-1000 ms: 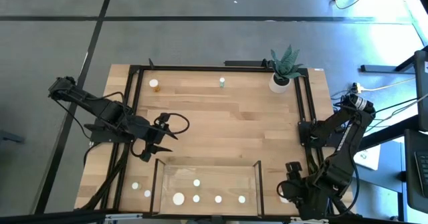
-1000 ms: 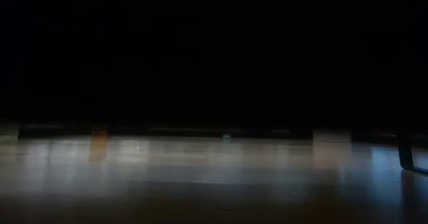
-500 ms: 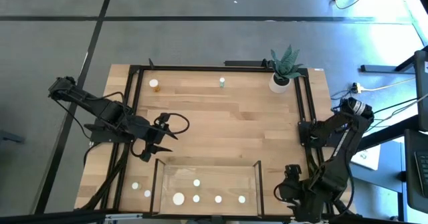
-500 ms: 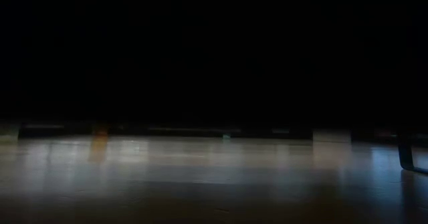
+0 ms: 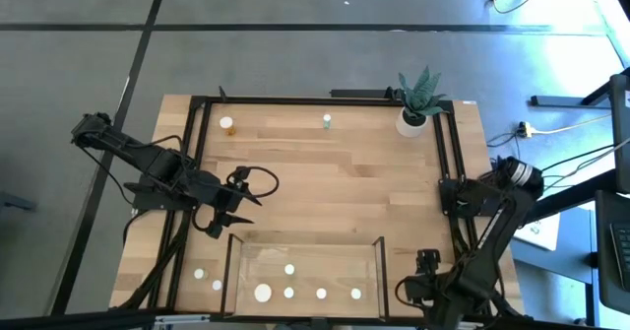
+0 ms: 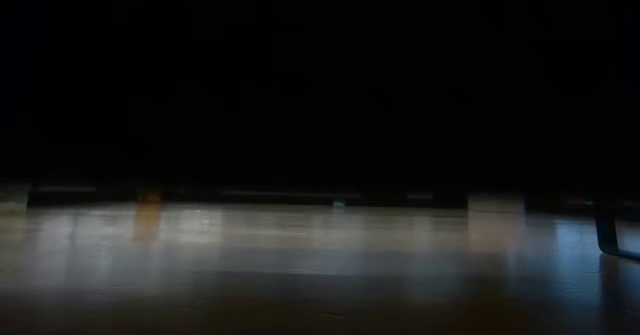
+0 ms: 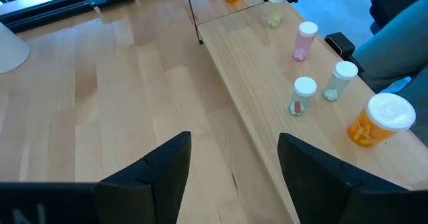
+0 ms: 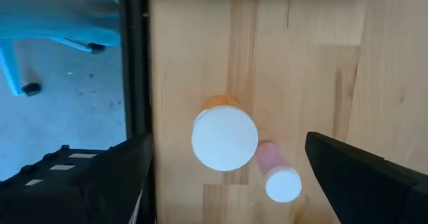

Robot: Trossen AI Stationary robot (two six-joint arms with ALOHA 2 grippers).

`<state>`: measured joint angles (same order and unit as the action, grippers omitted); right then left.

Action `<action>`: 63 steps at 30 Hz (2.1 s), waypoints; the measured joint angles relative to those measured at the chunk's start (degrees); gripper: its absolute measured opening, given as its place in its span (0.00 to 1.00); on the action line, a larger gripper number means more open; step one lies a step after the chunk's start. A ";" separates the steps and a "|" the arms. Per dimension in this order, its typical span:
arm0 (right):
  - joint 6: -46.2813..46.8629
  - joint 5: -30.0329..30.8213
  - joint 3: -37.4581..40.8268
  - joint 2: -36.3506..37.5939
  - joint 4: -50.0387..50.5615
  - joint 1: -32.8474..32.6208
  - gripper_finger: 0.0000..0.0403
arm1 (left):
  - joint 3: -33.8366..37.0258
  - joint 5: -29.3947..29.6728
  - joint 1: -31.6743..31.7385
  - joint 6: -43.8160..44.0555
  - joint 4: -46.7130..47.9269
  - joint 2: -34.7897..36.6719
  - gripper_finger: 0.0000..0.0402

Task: Pick and place medicine bottles onto shelf by color
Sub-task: Put the bottom orange pill bottle on the shelf aligned with the other orange pill bottle

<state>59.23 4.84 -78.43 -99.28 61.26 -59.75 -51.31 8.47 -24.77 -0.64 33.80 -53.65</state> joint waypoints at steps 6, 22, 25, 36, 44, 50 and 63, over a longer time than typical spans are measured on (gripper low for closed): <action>2.23 0.00 0.00 -3.29 0.61 0.00 0.98 | 0.00 0.00 0.00 0.00 0.00 0.00 0.54; 4.99 -2.43 0.02 -8.03 -1.93 0.00 0.98 | 0.00 0.00 0.00 0.00 0.01 0.00 0.54; 4.96 -2.49 0.02 -8.03 -2.20 0.00 0.98 | 0.00 0.00 -0.01 0.00 0.00 0.00 0.54; 4.78 -3.29 0.02 -8.03 -4.15 -0.01 0.98 | 0.00 0.00 0.00 0.00 0.00 0.00 0.54; 4.80 -3.43 0.02 -8.03 -4.47 -0.02 0.98 | 0.00 0.00 -0.02 0.00 0.00 0.00 0.54; 4.90 -3.43 0.02 -8.03 -3.68 0.00 0.98 | 0.00 0.00 0.00 0.00 0.00 0.00 0.54; 4.77 -2.54 0.07 -12.88 -0.37 -0.09 0.98 | 0.00 0.00 -0.01 0.00 0.00 0.00 0.54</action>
<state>64.01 2.31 -78.37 -112.16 60.89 -59.83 -51.31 8.47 -24.78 -0.64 33.80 -53.65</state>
